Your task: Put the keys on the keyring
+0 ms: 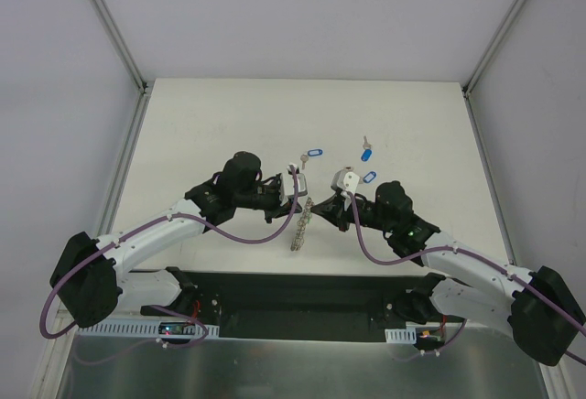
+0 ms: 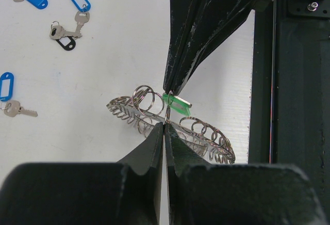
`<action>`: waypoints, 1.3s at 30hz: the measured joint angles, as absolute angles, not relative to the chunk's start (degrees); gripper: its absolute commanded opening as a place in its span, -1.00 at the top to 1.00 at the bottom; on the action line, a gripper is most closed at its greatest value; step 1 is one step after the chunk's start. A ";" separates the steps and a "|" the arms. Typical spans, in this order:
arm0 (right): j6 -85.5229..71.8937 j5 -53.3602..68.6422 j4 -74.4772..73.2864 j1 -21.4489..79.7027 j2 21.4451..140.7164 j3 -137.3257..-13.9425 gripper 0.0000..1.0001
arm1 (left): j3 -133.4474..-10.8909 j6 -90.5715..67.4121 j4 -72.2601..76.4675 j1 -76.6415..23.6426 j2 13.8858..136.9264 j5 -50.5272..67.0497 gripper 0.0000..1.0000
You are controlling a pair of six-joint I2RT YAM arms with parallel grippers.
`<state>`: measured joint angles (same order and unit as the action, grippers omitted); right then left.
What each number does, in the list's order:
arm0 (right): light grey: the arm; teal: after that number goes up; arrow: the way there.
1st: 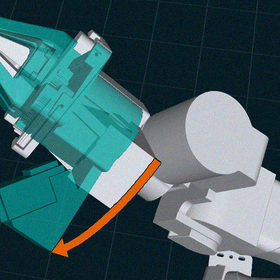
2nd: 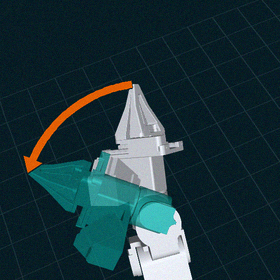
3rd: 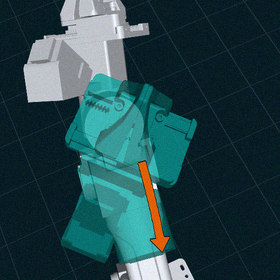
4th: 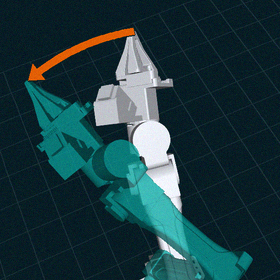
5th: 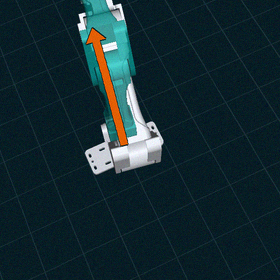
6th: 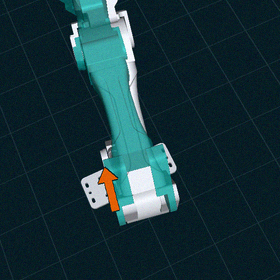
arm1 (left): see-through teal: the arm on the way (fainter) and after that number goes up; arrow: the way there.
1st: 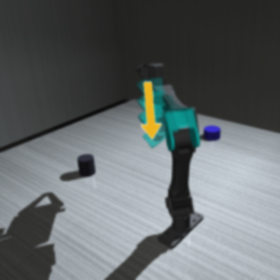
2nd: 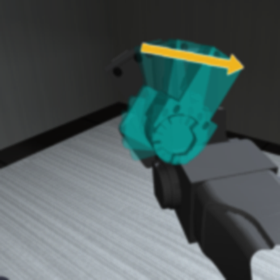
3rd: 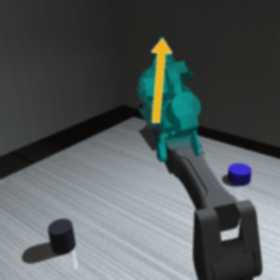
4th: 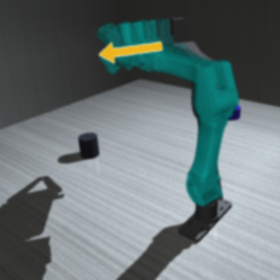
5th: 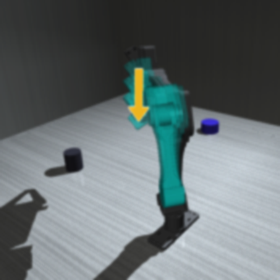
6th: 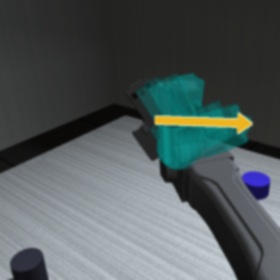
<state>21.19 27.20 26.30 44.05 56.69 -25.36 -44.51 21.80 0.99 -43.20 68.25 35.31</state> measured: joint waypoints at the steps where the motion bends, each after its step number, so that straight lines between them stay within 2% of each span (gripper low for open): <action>1: 21.19 27.11 26.30 44.05 56.69 -25.36 0.98 | -44.51 21.80 0.99 -43.20 68.25 35.31 1.00; 39: 20.82 27.05 27.24 44.05 59.00 -25.36 0.98 | -44.51 21.82 0.93 -43.18 68.25 35.05 1.00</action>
